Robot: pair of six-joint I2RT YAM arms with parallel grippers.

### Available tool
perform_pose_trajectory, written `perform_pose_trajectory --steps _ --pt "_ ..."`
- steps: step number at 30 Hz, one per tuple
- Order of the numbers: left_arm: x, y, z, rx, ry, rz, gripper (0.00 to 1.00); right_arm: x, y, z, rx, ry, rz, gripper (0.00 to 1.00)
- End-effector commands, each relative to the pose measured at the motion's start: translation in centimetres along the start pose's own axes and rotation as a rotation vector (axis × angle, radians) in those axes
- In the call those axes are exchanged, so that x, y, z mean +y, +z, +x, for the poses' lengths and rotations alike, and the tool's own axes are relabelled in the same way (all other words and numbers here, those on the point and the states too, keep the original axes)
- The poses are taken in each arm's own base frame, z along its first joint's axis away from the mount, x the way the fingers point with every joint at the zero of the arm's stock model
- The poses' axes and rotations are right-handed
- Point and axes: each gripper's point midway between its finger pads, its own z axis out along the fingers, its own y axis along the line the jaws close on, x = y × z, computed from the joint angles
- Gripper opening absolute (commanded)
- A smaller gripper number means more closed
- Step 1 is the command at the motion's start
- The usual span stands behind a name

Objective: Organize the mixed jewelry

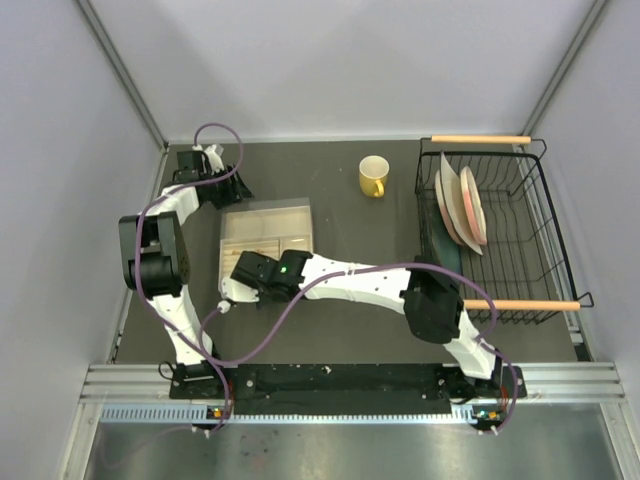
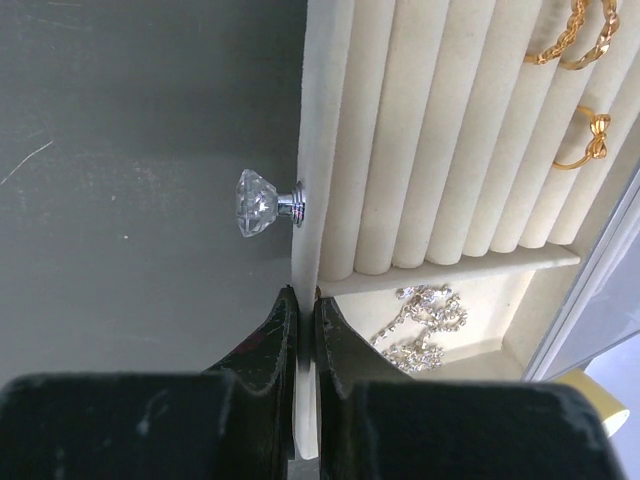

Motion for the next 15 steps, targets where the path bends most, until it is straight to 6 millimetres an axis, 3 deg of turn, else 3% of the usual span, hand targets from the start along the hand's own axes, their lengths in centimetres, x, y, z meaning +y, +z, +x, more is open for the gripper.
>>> perform_pose_trajectory --steps 1,8,15 --pt "1.4 1.5 3.7 0.118 -0.020 -0.035 0.56 -1.6 -2.6 -1.4 -0.044 -0.070 0.078 0.00" --pt "1.3 1.5 4.0 0.127 -0.014 -0.034 0.56 -1.9 -2.1 -0.9 -0.018 -0.074 0.091 0.00" --pt "1.2 1.4 4.2 0.131 -0.012 -0.036 0.56 -3.4 -3.0 -2.0 -0.041 -0.017 0.136 0.00"
